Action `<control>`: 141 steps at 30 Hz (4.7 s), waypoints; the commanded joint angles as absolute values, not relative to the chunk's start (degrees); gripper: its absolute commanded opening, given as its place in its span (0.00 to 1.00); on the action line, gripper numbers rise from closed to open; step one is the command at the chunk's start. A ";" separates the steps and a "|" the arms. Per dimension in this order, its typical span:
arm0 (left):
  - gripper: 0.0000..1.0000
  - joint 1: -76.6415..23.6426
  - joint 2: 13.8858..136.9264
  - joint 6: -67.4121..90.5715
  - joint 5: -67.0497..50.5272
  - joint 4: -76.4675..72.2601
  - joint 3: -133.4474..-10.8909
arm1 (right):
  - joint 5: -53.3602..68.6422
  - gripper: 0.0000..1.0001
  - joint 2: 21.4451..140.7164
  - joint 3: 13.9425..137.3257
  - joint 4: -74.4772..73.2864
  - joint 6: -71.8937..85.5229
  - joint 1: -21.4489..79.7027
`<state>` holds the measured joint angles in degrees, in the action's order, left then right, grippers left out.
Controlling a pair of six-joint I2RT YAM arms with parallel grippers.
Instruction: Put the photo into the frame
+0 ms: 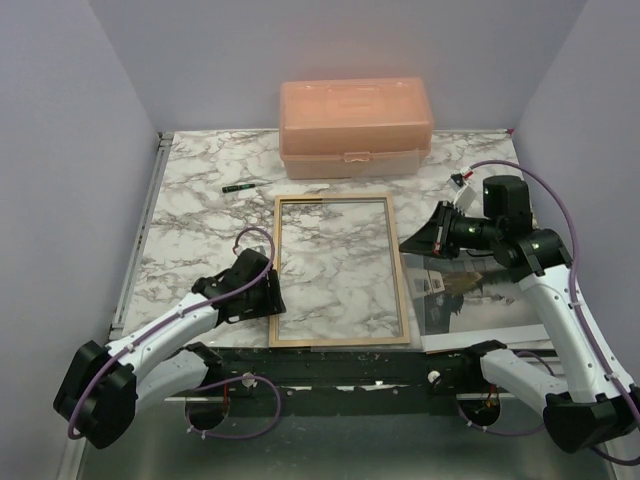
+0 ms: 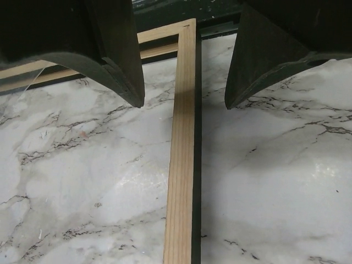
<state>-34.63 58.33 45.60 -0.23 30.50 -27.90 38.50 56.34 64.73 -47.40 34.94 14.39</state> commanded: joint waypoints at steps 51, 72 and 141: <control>0.59 -41.40 47.65 49.01 -4.97 30.41 -24.21 | 41.05 0.00 58.77 66.91 -45.07 34.13 14.24; 0.55 -28.05 49.32 43.17 -12.95 30.87 -27.72 | 48.00 0.00 62.77 62.89 -38.17 37.12 14.24; 0.22 -29.36 58.45 44.65 -0.88 35.92 -29.07 | 55.31 0.00 75.77 52.55 -13.00 47.52 14.84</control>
